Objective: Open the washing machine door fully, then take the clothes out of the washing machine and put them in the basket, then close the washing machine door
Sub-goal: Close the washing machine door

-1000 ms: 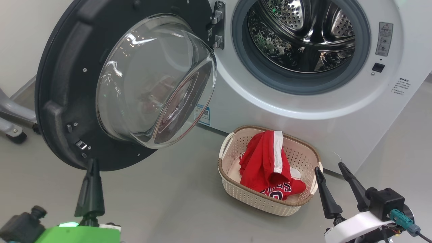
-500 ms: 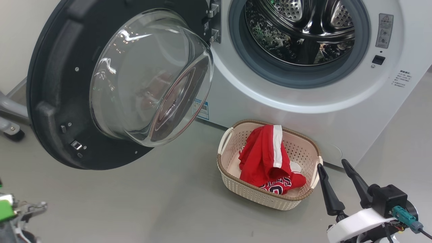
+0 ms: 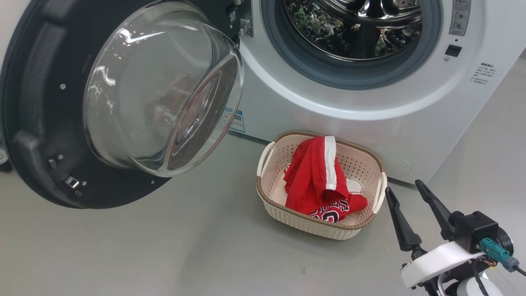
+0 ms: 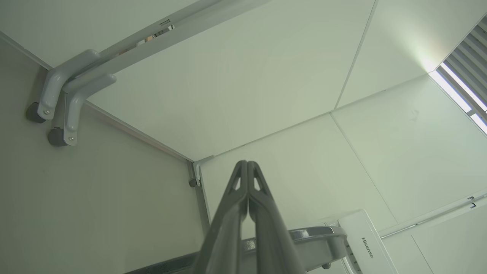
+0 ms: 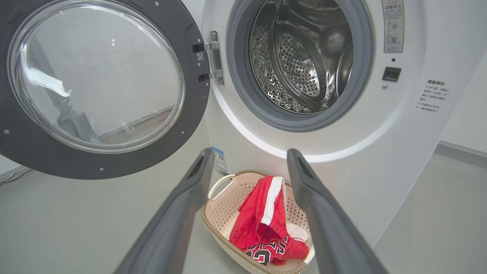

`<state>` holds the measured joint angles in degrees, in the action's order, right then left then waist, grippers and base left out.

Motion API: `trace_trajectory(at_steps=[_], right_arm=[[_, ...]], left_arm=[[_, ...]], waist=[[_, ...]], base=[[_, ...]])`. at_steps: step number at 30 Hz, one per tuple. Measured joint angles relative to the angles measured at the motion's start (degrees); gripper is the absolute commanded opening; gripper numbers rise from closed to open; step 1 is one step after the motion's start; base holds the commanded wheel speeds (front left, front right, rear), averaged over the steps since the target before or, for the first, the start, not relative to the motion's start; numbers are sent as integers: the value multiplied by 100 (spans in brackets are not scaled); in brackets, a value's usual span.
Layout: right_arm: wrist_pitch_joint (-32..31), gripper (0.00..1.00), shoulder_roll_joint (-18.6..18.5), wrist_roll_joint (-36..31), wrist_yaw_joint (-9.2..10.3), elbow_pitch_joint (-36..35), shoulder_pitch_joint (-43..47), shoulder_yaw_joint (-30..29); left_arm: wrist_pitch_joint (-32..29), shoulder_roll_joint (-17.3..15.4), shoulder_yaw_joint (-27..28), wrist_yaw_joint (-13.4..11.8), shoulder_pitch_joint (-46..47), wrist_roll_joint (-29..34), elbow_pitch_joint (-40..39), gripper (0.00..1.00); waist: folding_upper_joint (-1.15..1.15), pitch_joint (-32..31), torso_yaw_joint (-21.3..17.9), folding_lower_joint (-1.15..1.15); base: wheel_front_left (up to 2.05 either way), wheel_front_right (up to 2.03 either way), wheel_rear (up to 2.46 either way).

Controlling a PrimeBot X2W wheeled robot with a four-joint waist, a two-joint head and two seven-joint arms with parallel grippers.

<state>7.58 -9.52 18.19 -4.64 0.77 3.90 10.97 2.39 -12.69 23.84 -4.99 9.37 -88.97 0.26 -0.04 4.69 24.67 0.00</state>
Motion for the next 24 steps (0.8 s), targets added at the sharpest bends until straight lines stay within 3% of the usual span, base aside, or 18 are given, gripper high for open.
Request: trace_trajectory(at_steps=[8,14,24], right_arm=[[-80,100,-105,-20,-34,-134,-130,8],[-122,100,-142,-19,-34,-186,-214,-19],[-122,100,-180,-18,-34,-230,-280,-101]], left_arm=[[-397,-325,137,-99,686,-396,725,0],[-620,-589,-78,-123,1053,-393,998,0],[-943,-723,-499,-123,1216,-215,1393,0]], waist=[[0,273,-227,0],[0,482,-379,0],[0,740,-490,0]], base=[[0,0,0],[0,0,0],[0,0,0]])
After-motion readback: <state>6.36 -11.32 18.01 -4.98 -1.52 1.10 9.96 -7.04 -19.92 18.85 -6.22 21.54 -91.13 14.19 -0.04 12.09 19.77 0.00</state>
